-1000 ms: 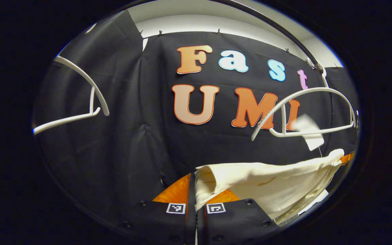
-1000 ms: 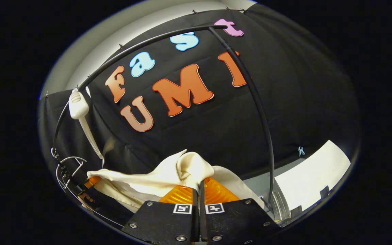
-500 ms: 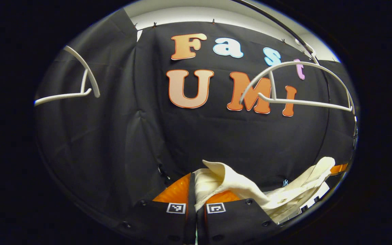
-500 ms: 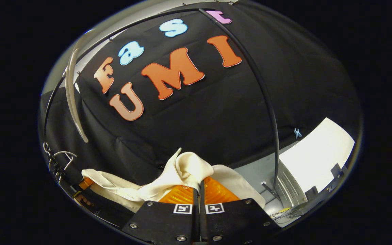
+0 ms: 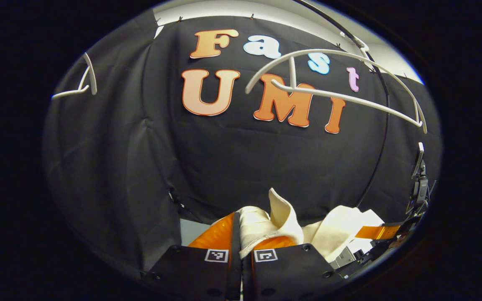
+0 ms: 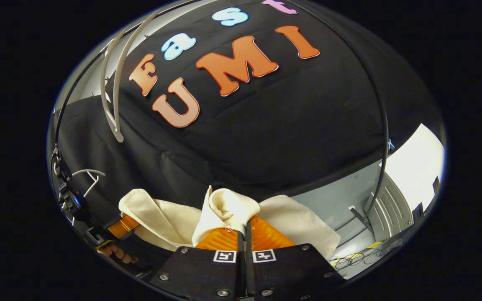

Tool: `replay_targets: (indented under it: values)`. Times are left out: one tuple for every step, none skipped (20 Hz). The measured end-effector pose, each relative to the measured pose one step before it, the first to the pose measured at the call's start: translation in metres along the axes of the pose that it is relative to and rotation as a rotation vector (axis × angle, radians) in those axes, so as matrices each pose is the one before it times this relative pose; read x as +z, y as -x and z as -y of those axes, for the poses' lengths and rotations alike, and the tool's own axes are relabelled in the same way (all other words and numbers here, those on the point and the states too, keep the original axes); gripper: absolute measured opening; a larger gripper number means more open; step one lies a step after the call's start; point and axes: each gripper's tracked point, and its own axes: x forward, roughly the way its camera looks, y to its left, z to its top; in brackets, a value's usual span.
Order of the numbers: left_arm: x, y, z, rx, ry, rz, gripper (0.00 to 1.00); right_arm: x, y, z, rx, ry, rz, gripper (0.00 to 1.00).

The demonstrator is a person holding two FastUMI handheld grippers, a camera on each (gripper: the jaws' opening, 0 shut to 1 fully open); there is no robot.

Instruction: Grasp the clothes on the hanger with both hands and then place them into the laundry hamper below.

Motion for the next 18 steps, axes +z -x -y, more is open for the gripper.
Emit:
replay_targets:
  values:
    - [-0.01052,-0.00159,0.00404,-0.01386,0.00191,-0.02122,0.08,-0.00968,-0.00664,-0.00128,-0.00888,-0.00062,-0.01248,0.00]
    - [-0.00793,-0.00467,0.00022,-0.00358,-0.00943,-0.01856,0.08,-0.00804,-0.00715,0.00126,-0.01447,0.00285,-0.01248,0.00]
    - [-0.01060,-0.00474,-0.00091,-0.00025,-0.01458,-0.01672,0.08,-0.00775,-0.00694,0.00233,-0.02295,0.01019,-0.01160,0.00]
    - [-0.00974,-0.00388,-0.00072,0.00052,-0.01181,-0.02023,0.08,-0.00861,-0.00550,0.00563,-0.02788,0.01778,-0.01187,0.00]
    - [-0.01255,-0.00031,-0.00017,-0.00026,-0.00524,-0.02397,0.08,-0.00825,-0.00488,0.00494,-0.02869,0.01655,-0.01100,0.00]
    - [-0.01415,-0.00108,-0.00249,0.00152,0.00189,-0.02712,0.08,-0.00658,-0.00502,0.00569,-0.02788,0.01379,-0.01205,0.00]
    - [-0.01524,-0.00354,-0.00461,0.00049,0.00565,-0.03066,0.08,-0.00785,-0.00606,0.00704,-0.02923,0.00534,-0.01209,0.00]
    - [-0.01344,-0.00573,-0.00384,0.00557,0.00510,-0.03138,0.08,-0.00860,-0.00676,0.00604,-0.02478,-0.00251,-0.01380,0.00]
    - [-0.00966,-0.00512,-0.00532,0.00730,0.00391,-0.03202,0.08,-0.00856,-0.00557,0.00556,-0.02357,-0.00709,-0.01630,0.00]
    - [-0.01131,-0.00460,-0.00439,0.00738,0.00672,-0.03373,0.08,-0.00998,-0.00633,0.00511,-0.02576,-0.00474,-0.01672,0.00]
    - [-0.00819,-0.00400,-0.00346,0.00284,0.00739,-0.02496,0.08,-0.00680,-0.00522,0.00621,-0.02813,-0.00177,-0.01661,0.00]
    - [-0.00852,-0.00534,-0.00316,0.00309,0.00537,-0.02482,0.08,-0.00826,-0.00512,0.00836,-0.03704,-0.00409,-0.02151,0.00]
    - [-0.01007,-0.00677,-0.00329,0.00306,0.00050,-0.02641,0.08,-0.00826,-0.00321,0.00372,-0.03934,-0.00728,-0.03365,0.00]
    - [-0.00964,-0.00593,-0.00324,0.00267,-0.00378,-0.02585,0.09,-0.00931,-0.00366,0.00407,-0.03664,-0.00622,-0.03553,0.01]
    - [-0.01077,-0.00646,-0.00281,0.01003,-0.00628,-0.03110,0.08,-0.00615,-0.00607,0.00440,-0.03001,-0.00307,-0.02640,0.01]
    - [-0.01125,-0.00822,-0.00512,0.01610,-0.00592,-0.03415,0.08,-0.00569,-0.00994,0.00515,-0.02261,-0.00021,-0.01608,0.01]
    - [-0.00779,-0.00633,-0.00160,0.00295,-0.00032,-0.03245,0.08,-0.00419,-0.00919,0.00199,-0.01324,0.00499,-0.01489,0.01]
    - [-0.00728,-0.00567,0.00011,0.00073,0.00229,-0.03051,0.08,-0.00534,-0.00980,0.00008,-0.00833,0.00954,-0.01388,0.01]
